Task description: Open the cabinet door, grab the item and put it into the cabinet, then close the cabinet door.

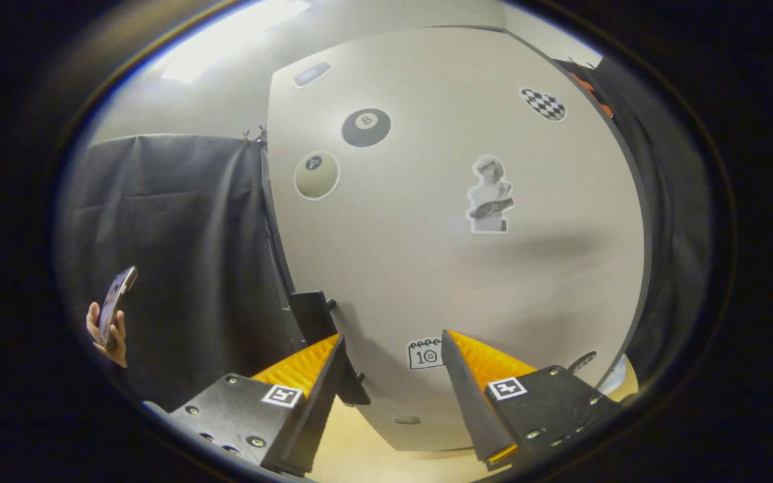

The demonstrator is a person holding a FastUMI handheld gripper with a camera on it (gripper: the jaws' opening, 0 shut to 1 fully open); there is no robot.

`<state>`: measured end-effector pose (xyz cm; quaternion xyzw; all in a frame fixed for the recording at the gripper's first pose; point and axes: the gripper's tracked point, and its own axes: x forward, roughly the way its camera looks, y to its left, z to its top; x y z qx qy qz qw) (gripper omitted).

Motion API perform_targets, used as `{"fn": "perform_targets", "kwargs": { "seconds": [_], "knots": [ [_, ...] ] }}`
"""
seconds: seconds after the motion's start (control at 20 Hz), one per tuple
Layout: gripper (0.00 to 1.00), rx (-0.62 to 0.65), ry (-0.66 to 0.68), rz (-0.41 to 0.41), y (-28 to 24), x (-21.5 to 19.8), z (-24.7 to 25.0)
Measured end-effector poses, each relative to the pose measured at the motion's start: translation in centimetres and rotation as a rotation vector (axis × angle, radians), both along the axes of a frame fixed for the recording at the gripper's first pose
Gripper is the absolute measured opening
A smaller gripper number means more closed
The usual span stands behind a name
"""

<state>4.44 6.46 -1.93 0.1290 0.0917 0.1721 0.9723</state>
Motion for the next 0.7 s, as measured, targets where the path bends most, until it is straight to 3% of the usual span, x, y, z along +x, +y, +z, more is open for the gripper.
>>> {"fn": "perform_targets", "kwargs": {
  "seconds": [0.7],
  "knots": [
    [0.85, -0.044, -0.011, -0.001, 0.38, 0.15, -0.17]
  ]
}}
